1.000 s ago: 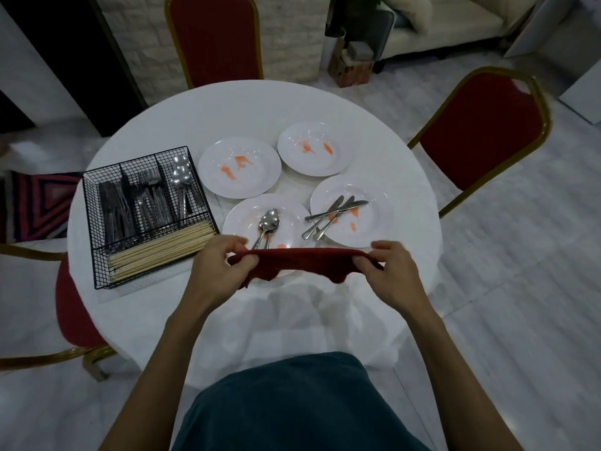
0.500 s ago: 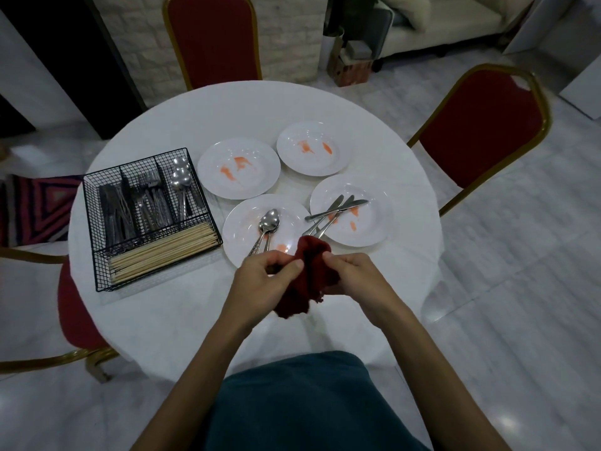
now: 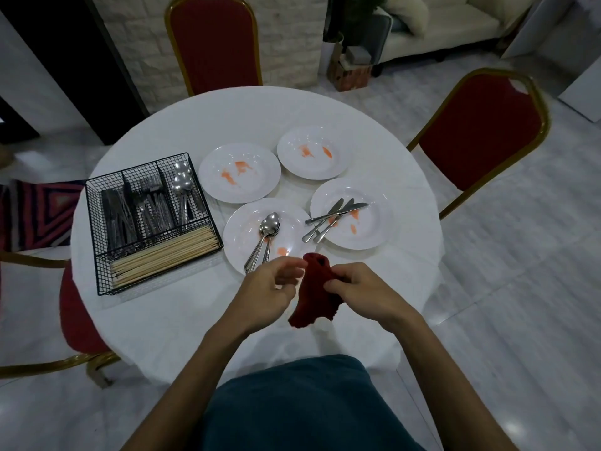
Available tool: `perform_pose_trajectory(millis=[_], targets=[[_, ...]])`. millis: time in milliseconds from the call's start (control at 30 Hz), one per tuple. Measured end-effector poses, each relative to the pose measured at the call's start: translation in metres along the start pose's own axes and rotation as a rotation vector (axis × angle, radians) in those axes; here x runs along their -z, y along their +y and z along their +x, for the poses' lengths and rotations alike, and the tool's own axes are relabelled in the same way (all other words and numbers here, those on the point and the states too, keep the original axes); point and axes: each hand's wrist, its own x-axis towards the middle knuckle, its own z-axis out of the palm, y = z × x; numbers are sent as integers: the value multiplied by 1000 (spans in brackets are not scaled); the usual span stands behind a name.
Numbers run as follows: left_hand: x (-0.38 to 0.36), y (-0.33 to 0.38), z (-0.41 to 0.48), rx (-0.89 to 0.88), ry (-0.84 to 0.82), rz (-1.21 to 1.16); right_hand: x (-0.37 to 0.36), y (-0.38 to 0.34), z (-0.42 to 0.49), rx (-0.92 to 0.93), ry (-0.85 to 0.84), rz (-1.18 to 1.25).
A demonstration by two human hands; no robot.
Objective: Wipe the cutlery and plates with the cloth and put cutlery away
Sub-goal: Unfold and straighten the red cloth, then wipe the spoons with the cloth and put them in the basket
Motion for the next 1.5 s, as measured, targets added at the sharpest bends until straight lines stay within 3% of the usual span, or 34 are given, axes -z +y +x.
perform_pose_trajectory(millis=[133,400,667,800,867,967,1067,1167,1233,1333,1500], targets=[[1,-7,10,-168,-13,243,8,-8,-6,21,-81,-62],[17,-17,21,-147,-34,540,18,-4,-5,53,-106,-101],[26,-7,10,-5,-21,233,18,18,1,38,-44,-50],[24,-6,11,30,77,32,15,16,-3,77,-94,154],[23,-2,12,38,93,-156,16,14,-6,123,-139,423],[20,11,15,62,87,-414,12,6,-3,-3,-124,957],[14,16,23,100,116,-448,-11,5,3,-153,-98,1154],[9,9,38,160,160,-371,-32,18,2,-241,-188,1226],[8,1,45,191,165,-302,-36,24,2,-233,-187,1136],[14,-16,57,222,128,-226,-35,25,8,-257,-127,973],[33,-63,89,332,241,173,-25,31,12,-300,-4,999]])
